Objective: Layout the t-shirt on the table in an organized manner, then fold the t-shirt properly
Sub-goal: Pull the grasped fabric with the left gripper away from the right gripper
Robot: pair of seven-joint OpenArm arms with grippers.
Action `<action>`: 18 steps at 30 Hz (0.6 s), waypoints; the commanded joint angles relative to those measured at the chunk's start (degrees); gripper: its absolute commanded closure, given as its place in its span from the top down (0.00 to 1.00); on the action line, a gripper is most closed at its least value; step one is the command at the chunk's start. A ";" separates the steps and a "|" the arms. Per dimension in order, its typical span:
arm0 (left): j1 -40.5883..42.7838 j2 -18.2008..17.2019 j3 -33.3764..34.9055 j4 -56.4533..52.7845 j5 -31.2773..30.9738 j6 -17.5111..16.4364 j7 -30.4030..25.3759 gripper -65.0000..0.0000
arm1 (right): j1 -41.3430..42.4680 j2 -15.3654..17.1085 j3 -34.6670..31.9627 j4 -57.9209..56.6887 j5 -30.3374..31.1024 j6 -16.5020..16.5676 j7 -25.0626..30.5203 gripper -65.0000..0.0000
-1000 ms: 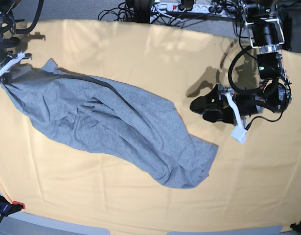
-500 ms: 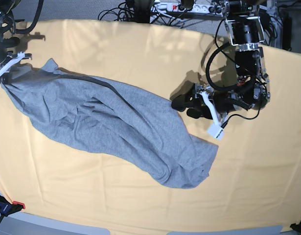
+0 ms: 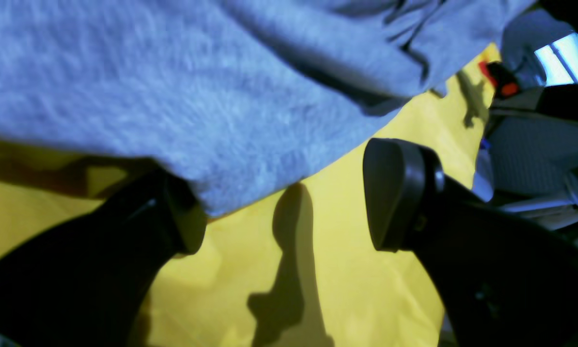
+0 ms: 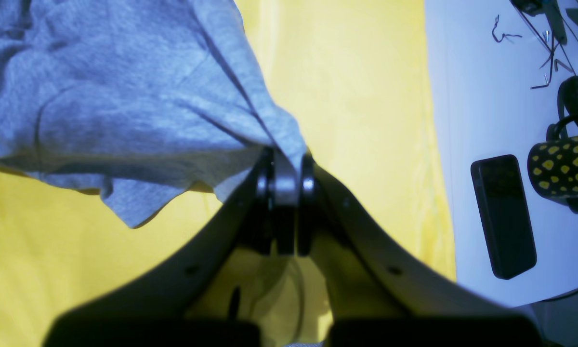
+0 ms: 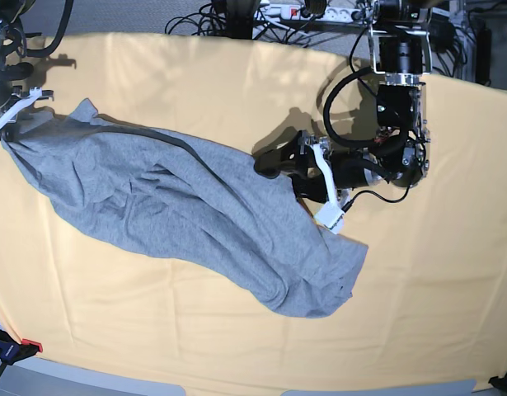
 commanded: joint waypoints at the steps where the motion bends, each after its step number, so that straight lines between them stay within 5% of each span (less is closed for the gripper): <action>1: -1.75 -0.35 -0.46 1.01 -2.73 -0.47 -1.05 0.76 | 0.11 0.83 0.42 0.85 -0.04 -0.20 1.03 0.00; 9: -3.80 -0.28 -2.34 1.03 6.58 -0.47 -10.23 0.75 | 0.13 0.83 0.42 0.85 0.02 -0.22 1.07 0.00; 13: -3.72 0.11 -2.27 1.01 7.96 -0.31 -10.56 0.75 | 0.13 0.83 0.42 0.85 1.53 -0.17 1.07 0.00; 15: -3.45 0.33 -2.23 0.98 8.02 -0.28 -10.54 0.63 | 0.11 0.83 0.42 0.85 1.88 -0.17 1.05 0.00; 18: -3.13 0.31 -2.23 0.98 9.44 -0.31 -10.56 0.25 | 0.13 0.83 0.42 0.85 1.90 -0.17 1.05 0.00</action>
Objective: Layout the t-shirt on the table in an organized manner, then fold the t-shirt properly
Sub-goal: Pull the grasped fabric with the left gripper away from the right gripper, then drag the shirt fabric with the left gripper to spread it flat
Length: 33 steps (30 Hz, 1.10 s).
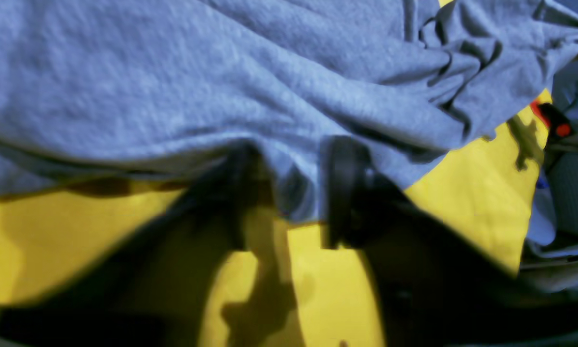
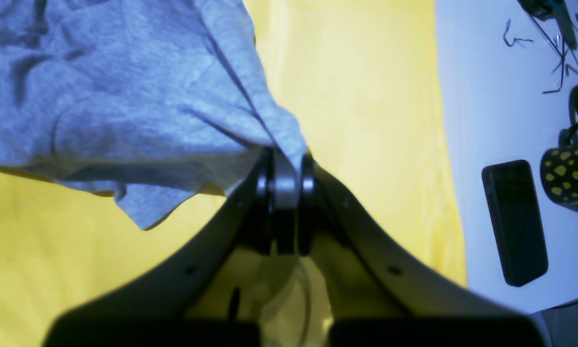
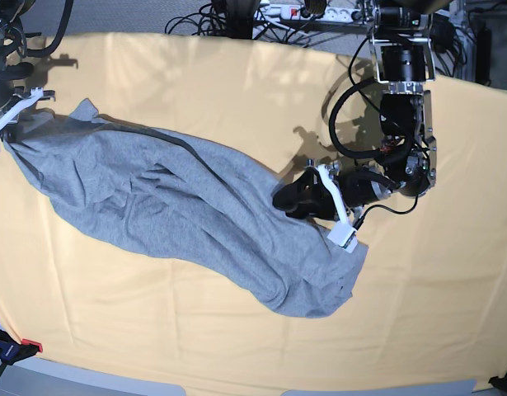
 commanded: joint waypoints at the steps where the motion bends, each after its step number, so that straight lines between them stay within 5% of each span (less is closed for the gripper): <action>1: -1.27 -0.20 -0.15 0.94 -0.81 -0.33 -1.14 0.16 | 0.13 0.83 0.42 0.85 0.17 -0.17 1.05 0.00; 3: -1.27 -0.22 -0.15 0.94 -0.90 -0.20 -0.37 0.15 | 0.13 0.83 0.42 0.85 0.17 -0.17 1.05 0.00; 5: -1.29 -0.24 -0.17 0.94 -1.11 1.07 1.20 0.24 | 0.11 0.83 0.42 0.85 0.17 -0.15 1.05 0.00; 11: -1.27 -0.85 -1.18 0.94 -1.01 5.14 2.03 0.77 | 0.11 0.85 0.42 0.85 0.15 0.70 1.01 0.00; 18: -0.52 -0.83 -5.70 0.94 6.54 11.15 1.42 0.76 | 0.13 0.85 0.42 0.85 0.17 0.70 1.05 0.00; 33: 0.55 -0.31 8.92 0.92 7.58 9.14 -7.85 0.76 | 0.11 0.85 0.42 0.85 0.20 0.68 1.05 0.00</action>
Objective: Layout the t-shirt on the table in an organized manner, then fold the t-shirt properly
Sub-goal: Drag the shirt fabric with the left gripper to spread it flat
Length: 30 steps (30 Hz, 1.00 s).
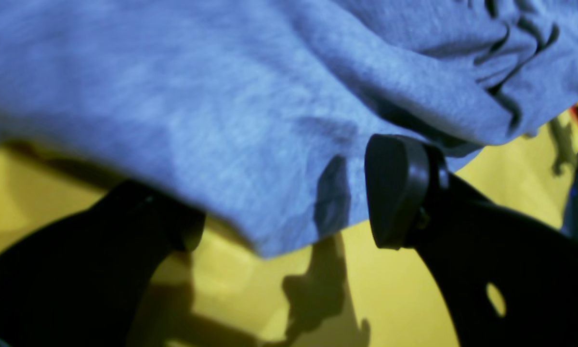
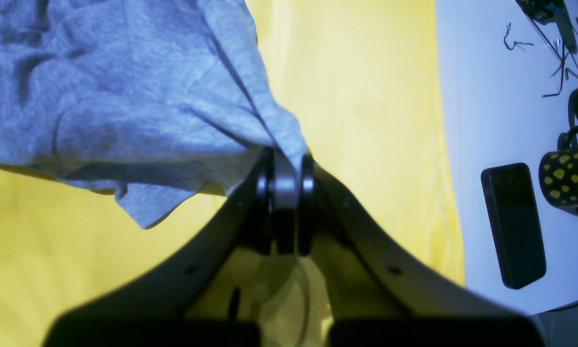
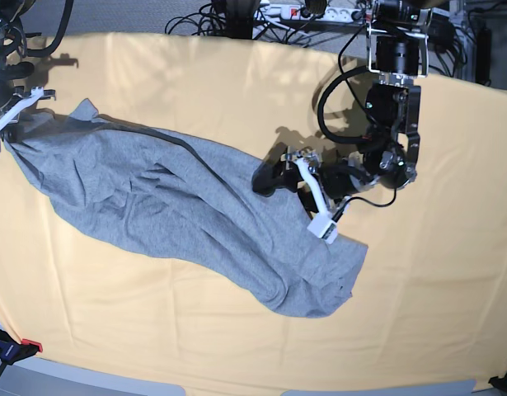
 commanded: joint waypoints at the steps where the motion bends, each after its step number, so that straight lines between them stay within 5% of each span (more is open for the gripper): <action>1: -1.51 0.09 0.87 0.76 0.17 0.04 -0.44 0.76 | 0.11 0.85 0.42 0.85 0.17 0.02 1.07 0.00; 4: -3.19 0.98 2.03 0.76 3.39 1.66 -0.52 0.60 | 0.11 0.85 0.42 0.85 0.17 0.02 1.05 0.00; 8: -5.57 1.57 1.92 0.79 4.87 2.60 -0.20 0.00 | 0.11 0.85 0.42 0.85 0.17 0.00 1.07 0.00; 11: -7.85 1.55 1.92 0.85 1.29 2.05 3.78 0.00 | 0.11 0.85 0.42 0.85 0.17 0.02 1.07 0.00; 19: -11.34 0.20 1.90 5.33 -20.76 -7.41 23.71 0.00 | 0.11 0.85 0.42 0.85 0.15 0.02 1.05 0.00; 30: -10.56 -12.20 1.92 6.78 -44.64 -7.58 26.16 0.00 | 0.11 1.01 0.42 0.85 0.15 0.04 1.07 0.00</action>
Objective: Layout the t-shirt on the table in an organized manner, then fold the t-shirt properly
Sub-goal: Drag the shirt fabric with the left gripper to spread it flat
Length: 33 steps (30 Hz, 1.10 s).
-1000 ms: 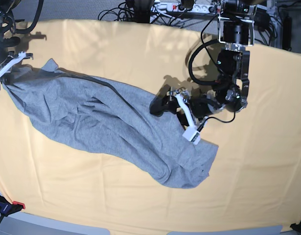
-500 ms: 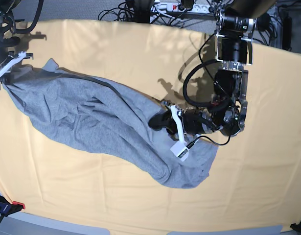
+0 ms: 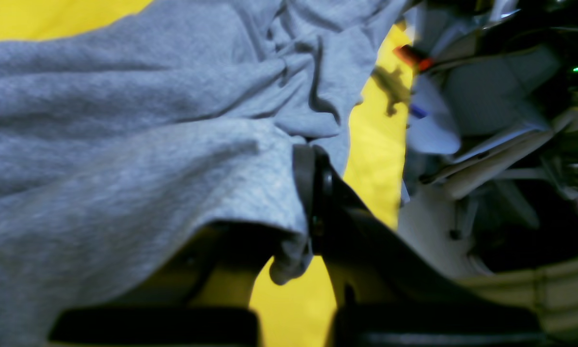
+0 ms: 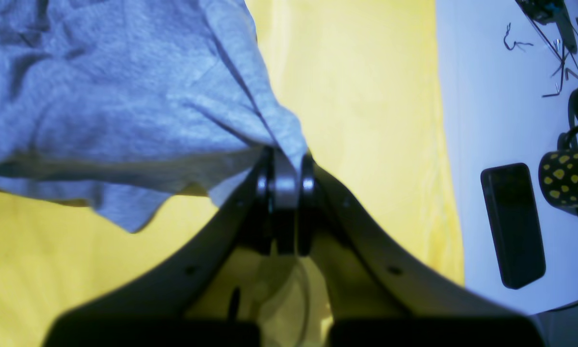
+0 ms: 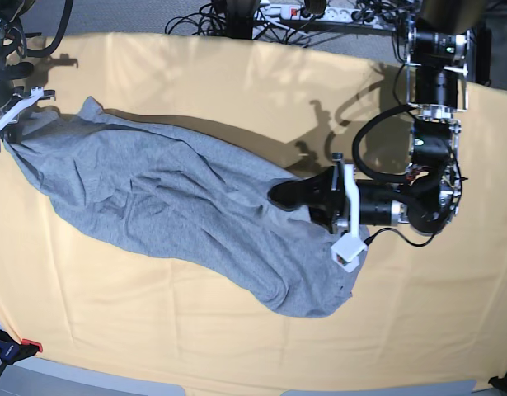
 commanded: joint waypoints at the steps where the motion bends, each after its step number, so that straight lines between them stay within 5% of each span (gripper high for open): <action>1: -1.27 -1.55 -0.33 0.96 -0.99 -0.07 -0.88 0.00 | 0.13 0.87 0.42 0.85 0.15 0.04 1.07 0.00; 6: -0.81 -5.46 -0.33 1.27 -0.99 0.20 -0.88 0.00 | 0.15 0.87 0.42 0.85 0.17 0.04 1.07 0.00; 25: 8.87 -10.51 -0.22 1.27 -0.99 4.92 -0.88 0.00 | 0.15 0.87 0.42 0.85 0.15 1.95 1.09 0.00; 26: 9.46 -10.62 -0.22 1.25 -0.99 6.14 -0.88 0.04 | 0.15 0.87 0.42 0.85 0.15 1.95 1.09 0.00; 30: 12.98 -10.93 -0.22 1.25 -0.99 7.06 -0.88 0.51 | 0.15 0.87 0.42 0.85 0.15 1.95 1.09 0.00; 33: 15.26 -10.95 -0.22 1.25 -0.99 7.04 -0.88 0.68 | 0.15 0.87 0.42 0.85 0.15 1.95 1.09 0.00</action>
